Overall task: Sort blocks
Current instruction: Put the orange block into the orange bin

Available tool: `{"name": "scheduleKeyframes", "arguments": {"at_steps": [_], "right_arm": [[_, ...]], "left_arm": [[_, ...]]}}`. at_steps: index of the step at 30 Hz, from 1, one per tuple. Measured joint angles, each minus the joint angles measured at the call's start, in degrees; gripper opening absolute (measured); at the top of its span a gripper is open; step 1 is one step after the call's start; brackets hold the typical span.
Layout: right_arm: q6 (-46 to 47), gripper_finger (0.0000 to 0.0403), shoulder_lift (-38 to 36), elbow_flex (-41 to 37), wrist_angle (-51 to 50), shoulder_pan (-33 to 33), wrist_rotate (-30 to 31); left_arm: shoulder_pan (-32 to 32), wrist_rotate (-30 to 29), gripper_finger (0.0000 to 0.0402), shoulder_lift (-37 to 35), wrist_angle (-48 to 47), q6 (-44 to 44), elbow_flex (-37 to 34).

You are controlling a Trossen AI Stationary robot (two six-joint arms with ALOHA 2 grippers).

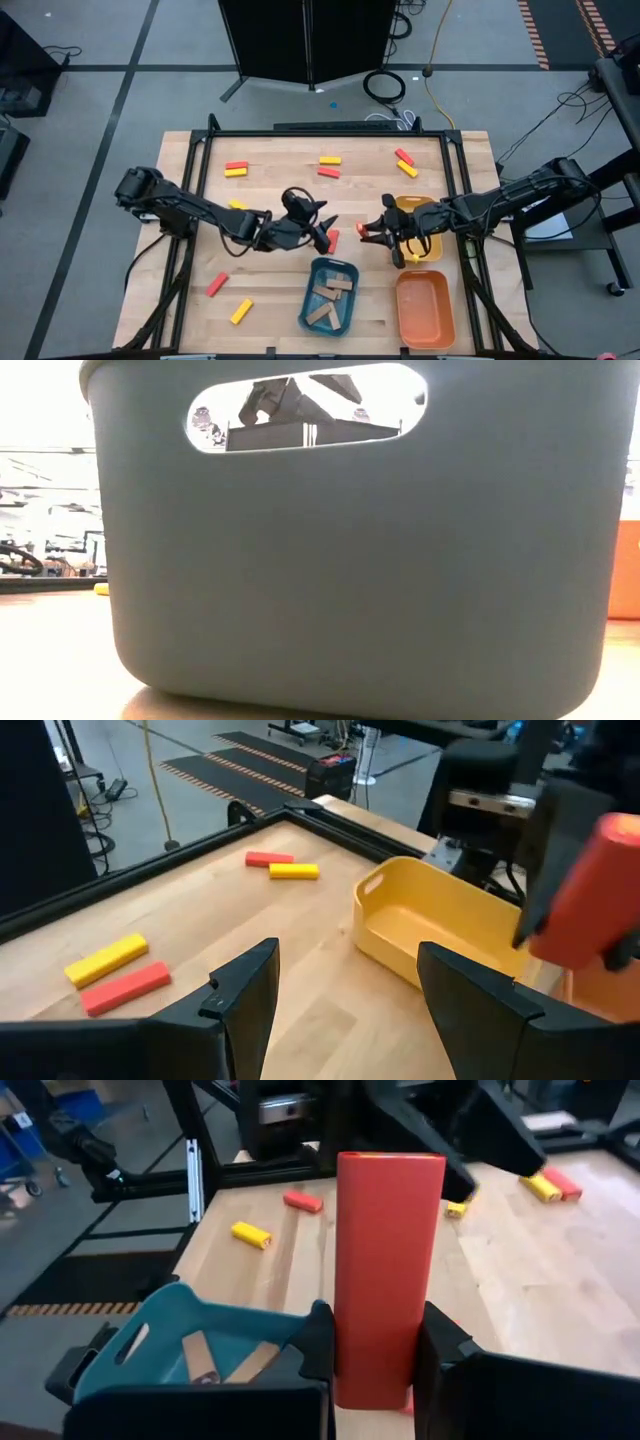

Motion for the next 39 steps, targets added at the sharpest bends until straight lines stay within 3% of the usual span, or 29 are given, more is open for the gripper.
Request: {"name": "scheduleKeyframes", "arguments": {"at_steps": [10,17,21,25,31,35,39], "right_arm": [[14.5,0.0022,0.0,0.2,-4.3,4.8,-3.5],[20.2,0.0022,2.2,12.0,-22.7,5.6,-2.3],[25.6,0.0022,5.8,18.8,-34.6,7.2,-1.4],[38.3,0.0022,9.0,20.2,-44.6,12.6,-4.5],[64.7,0.0022,13.7,20.2,-55.9,23.5,-7.7],[78.7,0.0022,16.4,19.7,-57.5,28.0,-8.2],[87.5,0.0022,19.6,19.2,-55.6,31.1,-13.4]], "left_arm": [[-3.9,-2.9,0.0233,4.1,10.1,8.5,0.0],[-4.4,-2.7,0.0233,9.2,35.3,31.8,-2.2],[-2.9,-1.2,0.0233,7.8,40.0,41.4,-2.8],[-2.5,-1.1,0.0233,2.7,41.0,47.4,-7.0],[0.2,3.0,0.0233,-7.6,43.7,46.2,-21.3],[2.5,9.6,0.0233,-15.2,43.8,37.3,-30.2],[2.6,12.2,0.0233,-20.3,45.1,34.0,-34.7]]}}
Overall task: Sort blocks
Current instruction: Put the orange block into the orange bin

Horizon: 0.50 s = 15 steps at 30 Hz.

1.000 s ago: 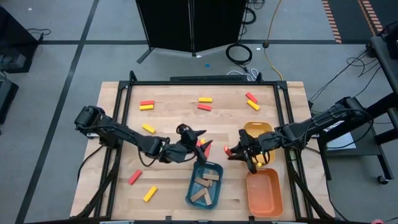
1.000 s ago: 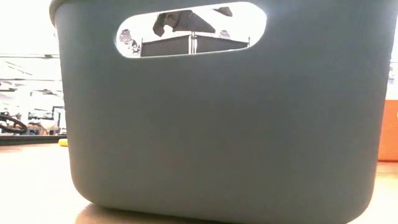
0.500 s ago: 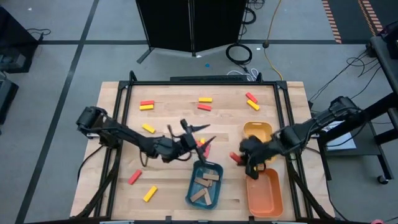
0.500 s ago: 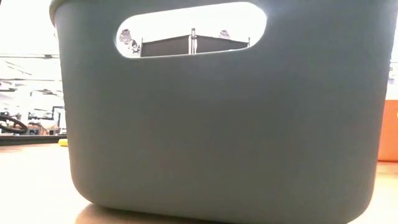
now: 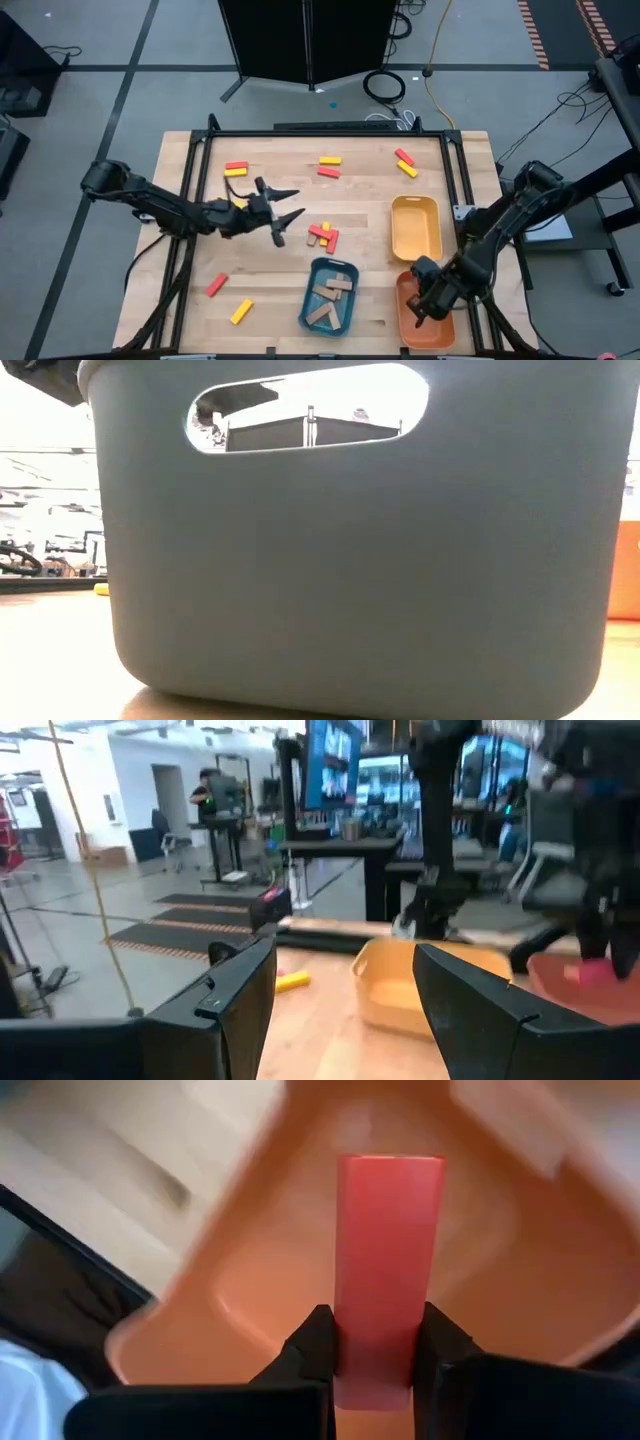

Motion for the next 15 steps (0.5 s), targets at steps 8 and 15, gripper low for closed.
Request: {"name": "scheduleKeyframes", "arguments": {"at_steps": [8,15], "right_arm": [[5.4,0.0030,6.0,0.0,4.1,3.0,-2.8],[2.6,0.0106,6.9,0.0,4.2,2.6,-3.3]], "left_arm": [[-1.0,3.6,0.0233,-1.3,0.3,-0.2,-0.4],[-1.1,6.2,0.0233,-1.0,-0.1,-3.1,-0.3]]}}
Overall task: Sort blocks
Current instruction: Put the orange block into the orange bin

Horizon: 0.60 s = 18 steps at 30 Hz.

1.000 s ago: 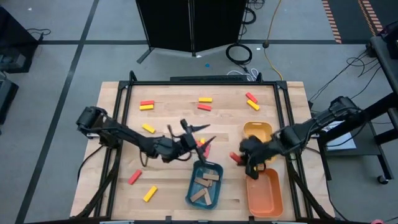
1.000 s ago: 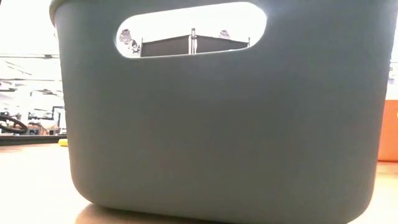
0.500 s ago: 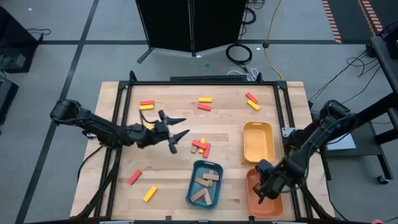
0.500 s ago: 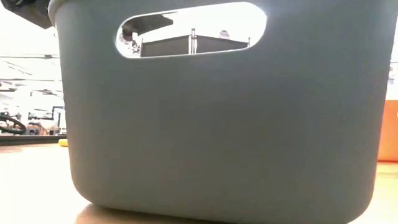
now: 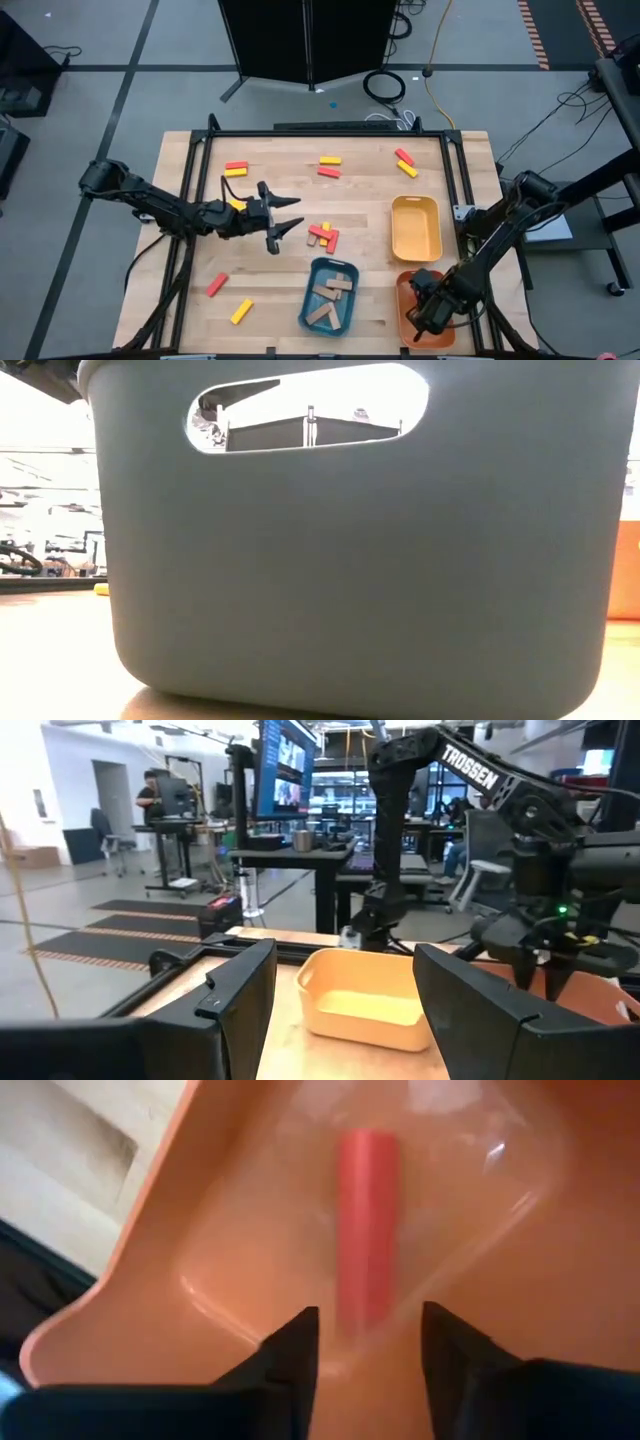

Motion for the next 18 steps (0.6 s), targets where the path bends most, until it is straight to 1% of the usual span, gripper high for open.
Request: {"name": "scheduleKeyframes", "arguments": {"at_steps": [4,7,11,14,16,18], "right_arm": [[-0.4,0.0148,-1.8,0.4,0.0,-0.2,0.0],[-0.4,0.0167,-4.0,1.3,-1.5,-0.2,1.2],[0.6,0.0171,-7.5,4.1,-7.1,-0.2,8.2],[-0.2,0.0165,-10.3,6.8,-12.4,-1.2,13.4],[-1.4,0.0160,-12.4,8.4,-16.8,-2.6,17.4],[-3.3,0.0156,-14.5,9.5,-21.3,-4.9,23.3]], "left_arm": [[-0.1,1.3,0.0233,0.0,-0.3,-0.1,0.0],[-0.1,1.3,0.0233,0.0,-1.1,-0.1,0.0],[0.0,1.3,0.0233,0.0,-5.2,0.1,0.0],[0.9,1.6,0.0233,0.2,-6.3,2.4,-0.1],[1.8,3.4,0.0233,0.7,-6.0,3.8,-0.4],[3.1,6.2,0.0233,1.4,-6.2,4.4,-0.4]]}}
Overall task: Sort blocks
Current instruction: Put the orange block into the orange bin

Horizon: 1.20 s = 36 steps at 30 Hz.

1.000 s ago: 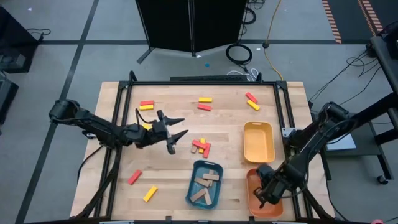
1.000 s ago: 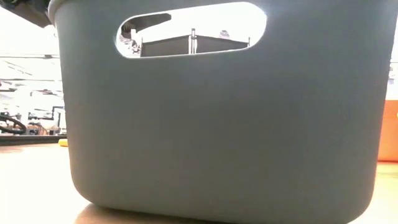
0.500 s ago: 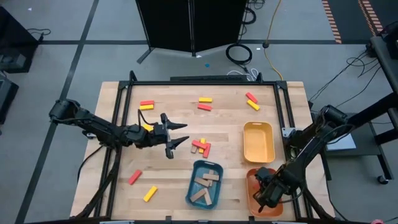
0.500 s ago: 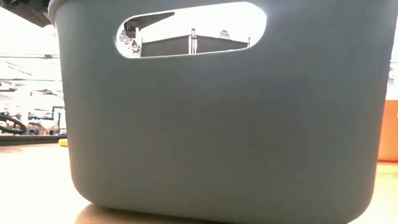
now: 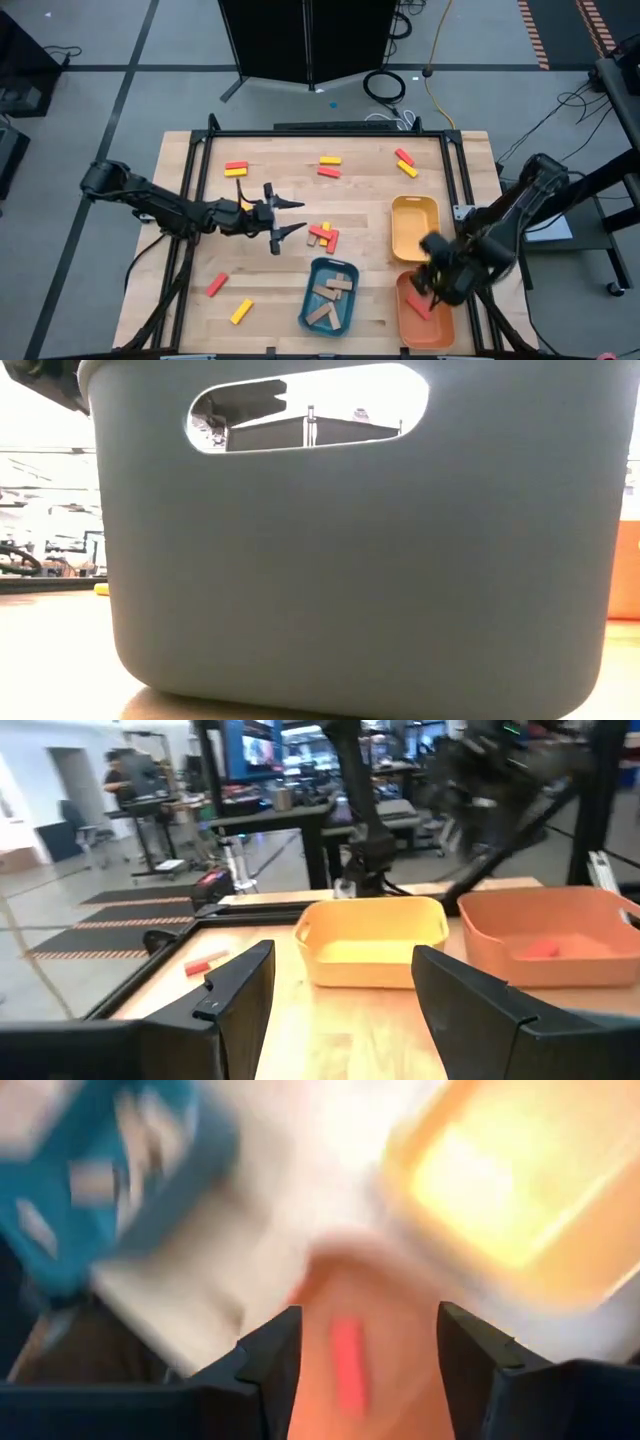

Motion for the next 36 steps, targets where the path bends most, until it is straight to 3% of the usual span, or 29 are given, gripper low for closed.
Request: {"name": "scheduleKeyframes", "arguments": {"at_steps": [4,7,10,15,21,28,36], "right_arm": [[-6.8,0.0148,-4.4,0.1,-8.6,-8.6,10.0],[-15.4,0.0144,-7.1,-1.0,-12.2,-19.6,12.4],[-28.4,0.0144,-9.2,-1.9,-9.4,-33.2,13.5],[-54.4,0.0144,-9.6,-4.6,5.9,-55.8,8.0],[-75.4,0.0144,-3.5,-9.8,23.9,-76.9,-3.1],[-88.1,0.0144,7.3,-14.3,33.4,-85.8,-4.8],[-91.2,0.0144,13.8,-14.3,34.6,-89.6,-4.7]], "left_arm": [[2.8,4.3,0.0233,2.9,0.4,-1.2,0.0],[5.4,7.1,0.0233,6.0,0.7,-1.5,0.0],[7.7,12.3,0.0233,9.2,4.1,-3.1,-0.1],[10.3,23.1,0.0233,11.9,10.6,-4.5,-0.1],[12.1,25.9,0.0233,11.7,10.6,-4.5,-0.1],[13.5,31.0,0.0233,11.5,10.6,-4.5,-0.1],[14.3,34.1,0.0233,11.5,9.5,-4.5,-0.1]]}}
